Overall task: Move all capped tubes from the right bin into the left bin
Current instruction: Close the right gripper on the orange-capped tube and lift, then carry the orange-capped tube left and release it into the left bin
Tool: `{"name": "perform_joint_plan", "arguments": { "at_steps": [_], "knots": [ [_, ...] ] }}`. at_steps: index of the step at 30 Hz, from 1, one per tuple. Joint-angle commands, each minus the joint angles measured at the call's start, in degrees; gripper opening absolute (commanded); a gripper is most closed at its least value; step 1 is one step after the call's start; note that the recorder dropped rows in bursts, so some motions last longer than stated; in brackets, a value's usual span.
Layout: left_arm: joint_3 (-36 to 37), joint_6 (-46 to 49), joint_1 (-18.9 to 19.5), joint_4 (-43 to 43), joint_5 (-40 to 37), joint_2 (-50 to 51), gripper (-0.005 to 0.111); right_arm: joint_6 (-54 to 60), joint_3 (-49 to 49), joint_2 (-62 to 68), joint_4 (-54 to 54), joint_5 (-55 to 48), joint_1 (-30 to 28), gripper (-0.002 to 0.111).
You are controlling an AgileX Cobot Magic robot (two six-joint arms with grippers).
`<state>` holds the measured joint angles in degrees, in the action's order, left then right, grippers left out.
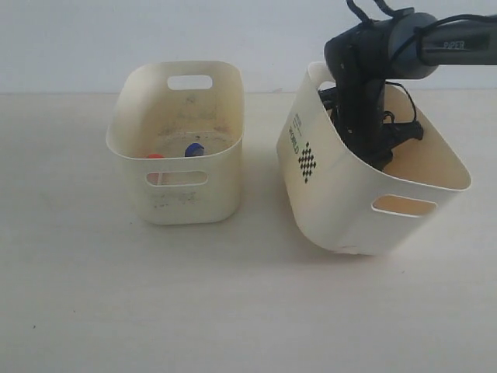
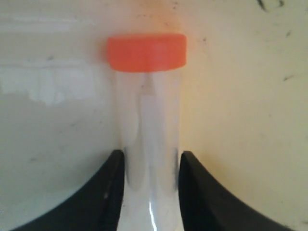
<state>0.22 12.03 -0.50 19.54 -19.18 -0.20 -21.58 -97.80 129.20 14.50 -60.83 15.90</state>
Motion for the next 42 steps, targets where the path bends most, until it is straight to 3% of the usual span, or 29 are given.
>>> {"name": "perform_joint_plan", "arguments": {
  "at_steps": [1,24,28,31,33,38,42],
  "knots": [
    [-0.22,0.04,-0.06,-0.16,0.28,0.20,0.004,-0.99,0.56,-3.09,-0.67,0.58,0.11,0.000],
    [-0.22,0.04,-0.06,-0.16,0.28,0.20,0.004,-1.80,0.56,-19.74,0.99,0.99,0.11,0.000],
    [-0.22,0.04,-0.06,-0.16,0.28,0.20,0.004,-0.51,0.56,-25.17,-5.06,4.37,0.11,0.000],
    [-0.22,0.04,-0.06,-0.16,0.28,0.20,0.004,5.36,0.56,-28.01,-20.25,9.49,0.11,0.000],
    [-0.22,0.04,-0.06,-0.16,0.28,0.20,0.004,9.21,0.56,-28.01,-28.28,12.09,2.17,0.000],
    [-0.22,0.04,-0.06,-0.16,0.28,0.20,0.004,8.42,0.56,-24.16,-29.00,22.76,11.10,0.000],
    [-0.22,0.04,-0.06,-0.16,0.28,0.20,0.004,8.29,0.56,-18.09,-29.12,30.58,14.99,0.001]
  ]
}}
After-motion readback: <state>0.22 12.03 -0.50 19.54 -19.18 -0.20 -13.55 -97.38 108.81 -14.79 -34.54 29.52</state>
